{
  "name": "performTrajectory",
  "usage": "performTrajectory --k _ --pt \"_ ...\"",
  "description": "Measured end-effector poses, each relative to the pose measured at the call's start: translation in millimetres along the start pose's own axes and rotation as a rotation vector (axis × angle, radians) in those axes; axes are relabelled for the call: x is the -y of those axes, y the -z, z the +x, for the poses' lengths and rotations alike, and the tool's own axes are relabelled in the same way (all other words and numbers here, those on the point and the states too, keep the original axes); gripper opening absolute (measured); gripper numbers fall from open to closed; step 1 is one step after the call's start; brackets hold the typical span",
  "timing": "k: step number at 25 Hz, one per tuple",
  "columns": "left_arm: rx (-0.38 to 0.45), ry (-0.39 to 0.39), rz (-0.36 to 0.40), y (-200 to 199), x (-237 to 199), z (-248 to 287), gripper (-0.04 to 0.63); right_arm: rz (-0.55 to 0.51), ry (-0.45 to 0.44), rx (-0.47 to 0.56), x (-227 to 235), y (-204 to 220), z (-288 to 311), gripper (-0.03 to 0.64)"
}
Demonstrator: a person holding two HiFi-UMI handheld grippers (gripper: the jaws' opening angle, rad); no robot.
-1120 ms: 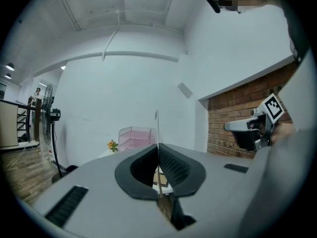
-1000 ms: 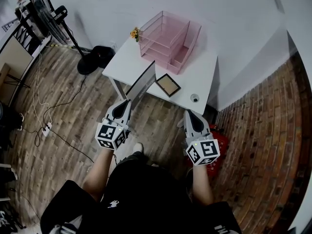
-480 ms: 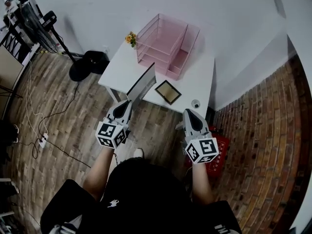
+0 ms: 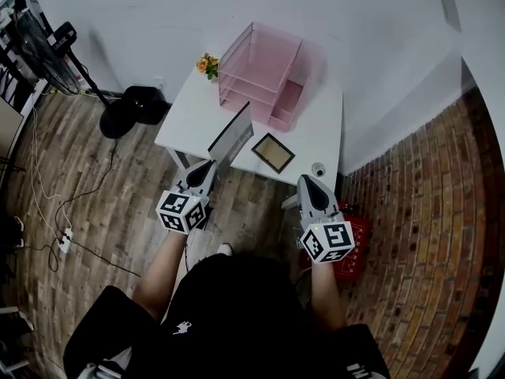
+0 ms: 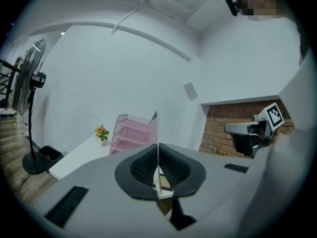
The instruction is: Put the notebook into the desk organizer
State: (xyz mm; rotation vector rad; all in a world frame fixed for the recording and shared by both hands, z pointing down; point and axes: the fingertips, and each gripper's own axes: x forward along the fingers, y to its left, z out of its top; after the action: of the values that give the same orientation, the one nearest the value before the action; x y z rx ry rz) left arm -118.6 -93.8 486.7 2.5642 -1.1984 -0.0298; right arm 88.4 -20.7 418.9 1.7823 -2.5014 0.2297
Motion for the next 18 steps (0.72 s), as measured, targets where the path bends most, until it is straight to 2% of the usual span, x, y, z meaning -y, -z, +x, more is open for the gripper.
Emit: performTrajectory --k 7,18 --pt "-0.021 -0.011 -0.071 10 -26 15 0.009 0.02 -0.016 -0.052 2 12 29 0.003" --pt "-0.06 -0.042 -0.176 23 -44 59 0.009 0.026 -0.142 -0.076 28 14 102 0.003"
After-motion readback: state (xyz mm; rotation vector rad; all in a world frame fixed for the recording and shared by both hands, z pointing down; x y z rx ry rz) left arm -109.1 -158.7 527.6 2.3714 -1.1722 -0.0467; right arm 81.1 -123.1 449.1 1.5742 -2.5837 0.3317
